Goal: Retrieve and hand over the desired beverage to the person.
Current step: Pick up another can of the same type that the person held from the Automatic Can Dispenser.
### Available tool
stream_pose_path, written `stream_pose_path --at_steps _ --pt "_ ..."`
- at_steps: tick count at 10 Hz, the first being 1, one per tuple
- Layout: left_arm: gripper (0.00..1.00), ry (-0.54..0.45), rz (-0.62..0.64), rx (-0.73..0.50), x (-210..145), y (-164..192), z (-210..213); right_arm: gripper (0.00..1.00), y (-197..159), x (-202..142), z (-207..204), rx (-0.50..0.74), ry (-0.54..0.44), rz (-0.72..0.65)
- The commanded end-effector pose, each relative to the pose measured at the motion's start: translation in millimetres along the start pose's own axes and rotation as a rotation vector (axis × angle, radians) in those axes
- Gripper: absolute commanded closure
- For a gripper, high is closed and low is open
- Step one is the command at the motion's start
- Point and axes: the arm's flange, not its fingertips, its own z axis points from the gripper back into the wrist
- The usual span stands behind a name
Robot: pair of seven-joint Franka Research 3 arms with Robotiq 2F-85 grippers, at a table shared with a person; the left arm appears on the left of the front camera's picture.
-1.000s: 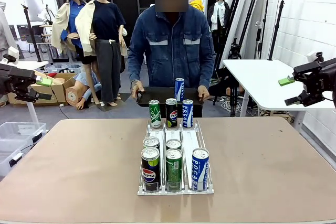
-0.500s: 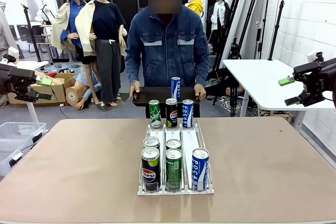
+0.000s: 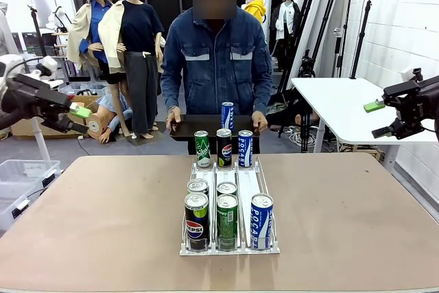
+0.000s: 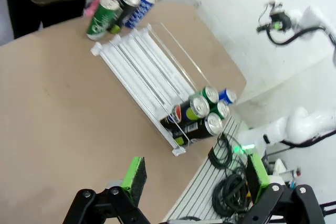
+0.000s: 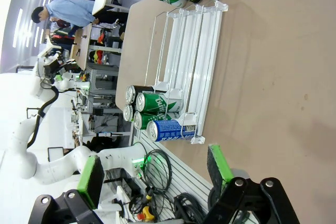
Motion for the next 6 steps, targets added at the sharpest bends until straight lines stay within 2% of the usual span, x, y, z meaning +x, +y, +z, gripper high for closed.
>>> stream_pose_path --at_steps 1,4,6 --pt "0.0 0.096 -0.027 0.105 -3.2 -36.5 -24.4 0.0 -0.3 -0.3 0.1 0.001 -0.001 -0.006" --pt "0.0 0.185 -0.05 0.244 -6.3 -94.0 -82.0 0.0 -0.3 -0.3 0.1 0.001 -0.001 -0.006" --pt "0.0 0.198 -0.028 0.346 -11.3 -127.9 -122.1 0.0 -0.3 -0.3 0.1 0.001 -0.001 -0.006"
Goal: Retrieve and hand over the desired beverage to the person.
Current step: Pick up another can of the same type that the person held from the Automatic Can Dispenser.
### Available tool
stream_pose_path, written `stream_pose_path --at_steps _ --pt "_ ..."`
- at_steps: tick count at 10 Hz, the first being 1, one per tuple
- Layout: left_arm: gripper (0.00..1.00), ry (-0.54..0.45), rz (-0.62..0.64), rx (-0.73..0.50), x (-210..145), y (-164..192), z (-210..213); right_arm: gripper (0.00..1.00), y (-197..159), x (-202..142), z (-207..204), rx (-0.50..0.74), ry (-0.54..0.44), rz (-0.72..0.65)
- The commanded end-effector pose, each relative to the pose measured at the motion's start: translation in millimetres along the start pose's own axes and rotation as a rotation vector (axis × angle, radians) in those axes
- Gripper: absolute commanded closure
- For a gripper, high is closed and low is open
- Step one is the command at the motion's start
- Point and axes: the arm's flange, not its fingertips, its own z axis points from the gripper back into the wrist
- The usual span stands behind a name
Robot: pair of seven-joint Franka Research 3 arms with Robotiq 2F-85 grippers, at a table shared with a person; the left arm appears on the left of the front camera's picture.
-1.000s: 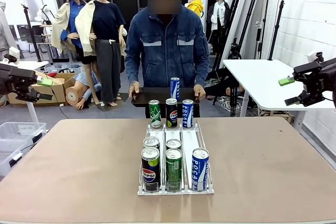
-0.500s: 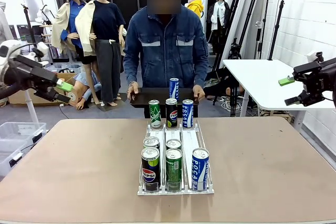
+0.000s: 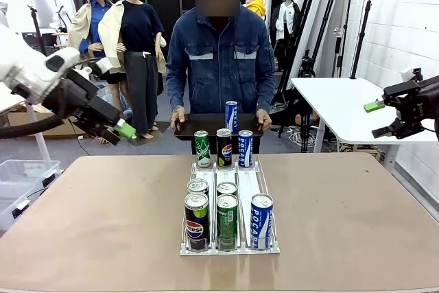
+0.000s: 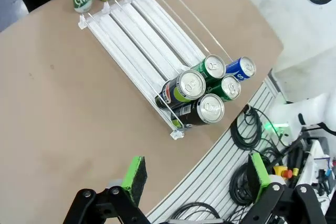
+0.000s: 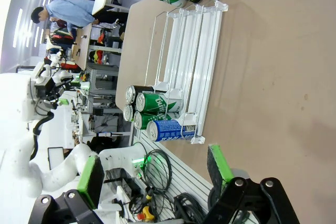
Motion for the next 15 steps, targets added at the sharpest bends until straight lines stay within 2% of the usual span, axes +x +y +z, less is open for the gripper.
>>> stream_pose_path --at_steps 1,5,8,15 --pt "0.0 0.013 0.059 0.134 -2.1 -31.1 -28.6 0.0 -0.3 -0.4 0.0 0.001 -0.001 -0.006" --pt "0.0 0.081 0.005 0.298 -1.6 -101.9 -75.1 0.0 -0.3 -0.4 0.0 0.001 -0.001 -0.006" --pt "0.0 0.138 -0.055 0.436 3.8 -136.3 -107.6 0.0 -0.3 -0.4 0.0 0.001 -0.001 -0.006" --pt "0.0 0.254 -0.101 0.609 15.2 -151.9 -187.1 0.0 -0.3 -0.4 0.0 0.001 -0.001 -0.006"
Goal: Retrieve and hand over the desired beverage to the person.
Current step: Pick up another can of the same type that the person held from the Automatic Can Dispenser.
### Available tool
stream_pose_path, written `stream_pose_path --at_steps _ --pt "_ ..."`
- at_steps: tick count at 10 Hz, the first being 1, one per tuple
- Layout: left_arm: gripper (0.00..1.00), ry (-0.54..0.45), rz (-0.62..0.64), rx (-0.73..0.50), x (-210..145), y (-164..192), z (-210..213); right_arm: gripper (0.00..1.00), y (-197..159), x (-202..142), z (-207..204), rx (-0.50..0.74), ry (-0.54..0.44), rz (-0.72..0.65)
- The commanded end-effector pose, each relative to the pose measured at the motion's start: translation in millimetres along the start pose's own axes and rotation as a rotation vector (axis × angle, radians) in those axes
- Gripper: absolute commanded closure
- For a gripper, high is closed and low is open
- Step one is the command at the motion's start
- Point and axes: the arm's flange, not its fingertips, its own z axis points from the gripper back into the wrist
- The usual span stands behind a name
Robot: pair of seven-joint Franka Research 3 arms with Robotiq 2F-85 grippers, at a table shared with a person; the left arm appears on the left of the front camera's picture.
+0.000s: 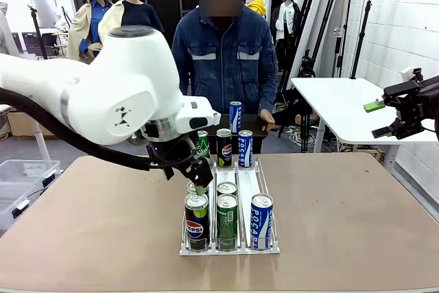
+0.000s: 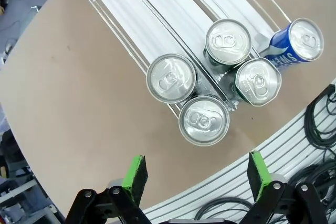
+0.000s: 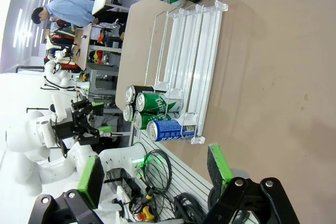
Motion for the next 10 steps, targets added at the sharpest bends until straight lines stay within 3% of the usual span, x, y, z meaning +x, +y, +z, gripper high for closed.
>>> stream_pose_path --at_steps 1,10 --pt "0.0 0.017 0.016 0.037 15.1 -10.6 -10.3 0.0 -0.1 -0.3 -0.2 0.001 -0.001 -0.005" --pt "0.0 0.147 0.094 0.063 34.7 -5.8 -47.2 0.0 -0.1 -0.3 -0.2 0.001 -0.001 -0.005"
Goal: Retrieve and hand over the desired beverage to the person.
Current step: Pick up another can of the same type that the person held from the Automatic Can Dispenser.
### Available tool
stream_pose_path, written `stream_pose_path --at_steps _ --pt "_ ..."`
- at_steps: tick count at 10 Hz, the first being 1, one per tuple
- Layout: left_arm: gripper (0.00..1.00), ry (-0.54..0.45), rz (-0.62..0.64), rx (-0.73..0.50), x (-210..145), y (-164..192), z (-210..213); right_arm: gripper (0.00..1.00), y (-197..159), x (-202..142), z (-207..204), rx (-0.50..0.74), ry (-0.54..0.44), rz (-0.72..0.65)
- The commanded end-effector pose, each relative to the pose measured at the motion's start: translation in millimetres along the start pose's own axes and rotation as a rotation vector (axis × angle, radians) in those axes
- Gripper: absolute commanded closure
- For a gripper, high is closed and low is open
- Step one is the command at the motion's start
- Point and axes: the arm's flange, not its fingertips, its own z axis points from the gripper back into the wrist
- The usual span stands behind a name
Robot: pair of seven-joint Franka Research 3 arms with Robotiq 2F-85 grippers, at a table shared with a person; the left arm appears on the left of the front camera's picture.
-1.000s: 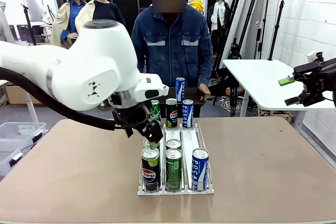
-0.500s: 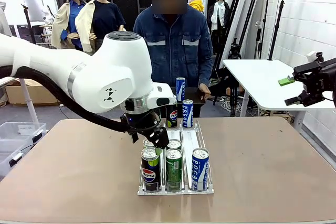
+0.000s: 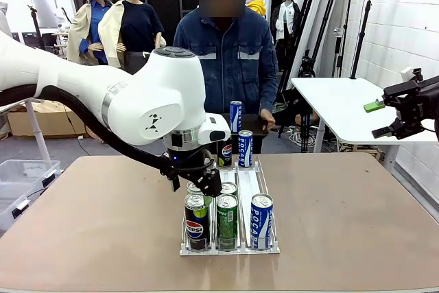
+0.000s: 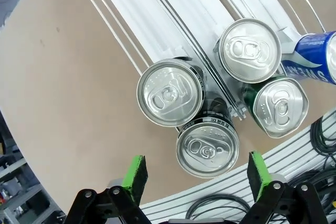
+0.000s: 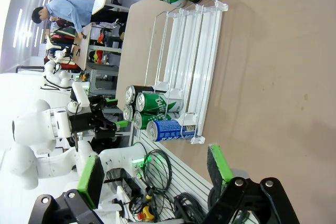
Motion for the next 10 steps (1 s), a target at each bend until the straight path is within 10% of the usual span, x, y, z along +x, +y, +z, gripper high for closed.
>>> stream_pose_path --at_steps 1,10 --pt "0.0 0.015 0.031 0.025 8.4 -3.5 -2.2 0.0 0.0 -0.3 -0.2 0.001 -0.001 -0.005" --pt "0.0 0.035 0.106 0.011 18.6 -5.1 -19.2 0.0 0.0 -0.3 -0.2 0.001 -0.001 -0.005"
